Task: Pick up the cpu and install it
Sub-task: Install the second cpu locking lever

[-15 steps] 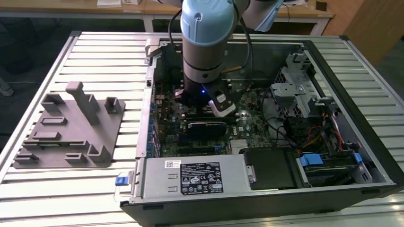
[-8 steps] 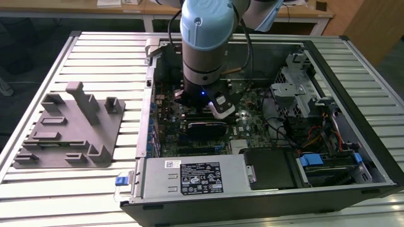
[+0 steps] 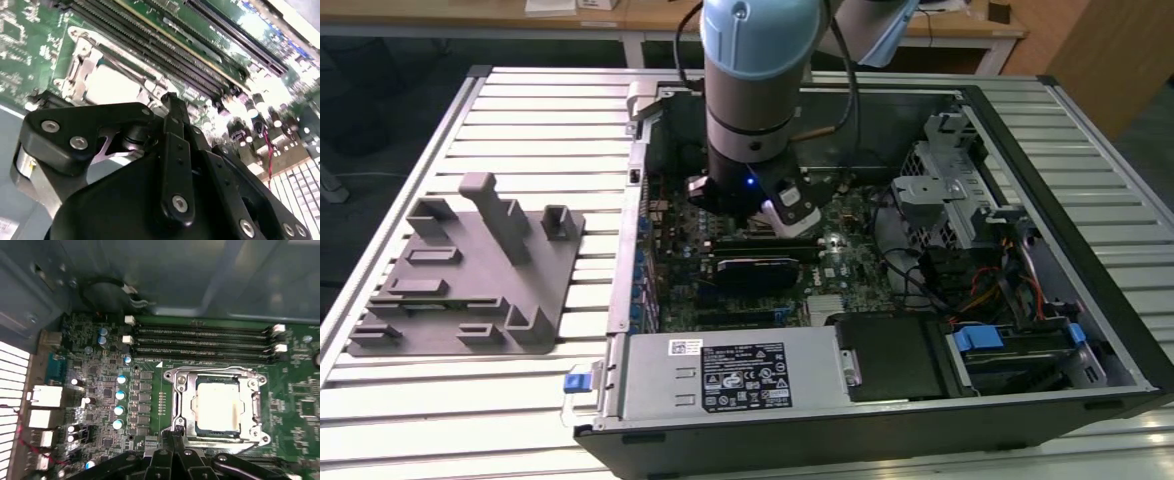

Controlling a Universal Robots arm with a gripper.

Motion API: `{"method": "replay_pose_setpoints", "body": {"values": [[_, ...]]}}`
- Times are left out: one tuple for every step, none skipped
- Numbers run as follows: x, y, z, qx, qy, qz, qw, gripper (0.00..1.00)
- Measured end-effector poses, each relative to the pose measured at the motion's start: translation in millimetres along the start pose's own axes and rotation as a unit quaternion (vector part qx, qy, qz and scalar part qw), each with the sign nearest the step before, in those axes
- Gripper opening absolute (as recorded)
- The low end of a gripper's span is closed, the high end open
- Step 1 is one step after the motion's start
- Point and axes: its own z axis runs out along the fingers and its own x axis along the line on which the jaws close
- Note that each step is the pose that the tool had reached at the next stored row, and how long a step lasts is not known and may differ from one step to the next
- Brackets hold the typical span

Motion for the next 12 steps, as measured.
{"method": "replay_pose_setpoints", "body": {"values": [[-0.1,1.0,-4.3,0.0,0.0,0.0,1.0,0.11],[-0.2,2.1,-8.7,-0.0001,0.0,0.0,1.0,0.11],[-0.3,3.1,-13.1,-0.0001,0.0,0.0,1.0,0.11],[-0.3,4.1,-17.4,0.0,0.0,0.0,1.0,0.11],[-0.4,5.2,-21.6,-0.0001,0.0,0.0,1.0,0.11],[-0.5,6.1,-25.5,0.0,0.0,0.0,1.0,0.11],[-0.6,6.9,-29.0,-0.0001,0.0,0.0,1.0,0.11],[-0.6,7.6,-31.9,-0.0001,0.0,0.0,1.0,0.11],[-0.6,8.2,-34.5,0.0,0.0,0.0,1.0,0.11],[-0.7,8.6,-36.4,-0.0001,0.0,0.0,1.0,0.11],[-0.7,9.0,-37.7,-0.0001,0.0,0.0,1.0,0.11],[-0.7,9.1,-38.3,0.0,0.0,0.0,1.0,0.11]]}}
